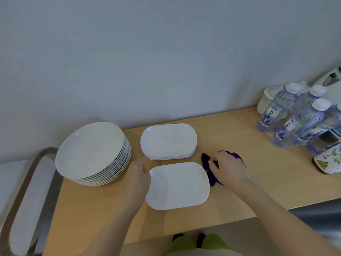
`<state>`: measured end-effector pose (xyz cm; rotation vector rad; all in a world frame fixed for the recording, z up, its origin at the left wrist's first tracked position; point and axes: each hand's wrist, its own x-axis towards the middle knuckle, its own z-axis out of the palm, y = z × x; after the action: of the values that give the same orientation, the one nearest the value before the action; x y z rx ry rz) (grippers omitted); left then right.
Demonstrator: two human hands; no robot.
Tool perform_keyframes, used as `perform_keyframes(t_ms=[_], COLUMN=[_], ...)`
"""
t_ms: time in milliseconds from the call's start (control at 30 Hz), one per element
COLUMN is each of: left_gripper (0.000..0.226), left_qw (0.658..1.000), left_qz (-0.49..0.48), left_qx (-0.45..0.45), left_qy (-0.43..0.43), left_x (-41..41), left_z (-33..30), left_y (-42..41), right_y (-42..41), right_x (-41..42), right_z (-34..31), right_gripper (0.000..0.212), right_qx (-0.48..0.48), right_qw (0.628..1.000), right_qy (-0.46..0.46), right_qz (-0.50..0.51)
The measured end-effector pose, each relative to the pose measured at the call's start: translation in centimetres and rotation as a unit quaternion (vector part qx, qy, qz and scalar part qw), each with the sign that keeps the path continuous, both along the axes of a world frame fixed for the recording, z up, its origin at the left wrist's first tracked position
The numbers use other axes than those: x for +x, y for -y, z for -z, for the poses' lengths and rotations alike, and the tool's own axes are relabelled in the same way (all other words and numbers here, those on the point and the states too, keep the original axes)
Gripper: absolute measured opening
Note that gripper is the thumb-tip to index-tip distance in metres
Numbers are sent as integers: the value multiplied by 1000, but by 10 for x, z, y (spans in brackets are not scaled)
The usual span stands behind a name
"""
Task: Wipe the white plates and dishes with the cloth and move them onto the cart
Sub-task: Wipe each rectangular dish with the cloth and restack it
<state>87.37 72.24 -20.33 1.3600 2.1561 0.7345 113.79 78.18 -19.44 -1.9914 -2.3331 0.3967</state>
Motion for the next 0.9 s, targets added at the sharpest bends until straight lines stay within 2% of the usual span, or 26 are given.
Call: perform_keyframes(t_ms=[100,167,267,367,533,900], left_gripper=[39,38,28,27,32,24], left_qw=[999,999,996,971,975,980], left_qz=[12,4,-6,57,45,5], left_qx=[34,18,-54,-138,-144,-125], left_qy=[-20,-46,-77,-184,-163,-153], left_x=[6,10,11,6,-11,-23], left_z=[-17,-25,-34,-40,-25,-5], left_y=[-25,-45,-69,-84,-102,-99], right_y=[-24,-44,-72,-89,-94,-95], right_x=[-14,-27,-44,-58,-64,-73], right_z=[-25,-36,-38,-26,-3,7], right_gripper=[22,18,21,31,41,30], right_qx=[22,29,9,-35,-82,-92], right_qw=[997,994,995,995,994,991], right_qy=[-70,-88,-74,-51,-23,-30], right_qz=[30,53,68,76,73,94])
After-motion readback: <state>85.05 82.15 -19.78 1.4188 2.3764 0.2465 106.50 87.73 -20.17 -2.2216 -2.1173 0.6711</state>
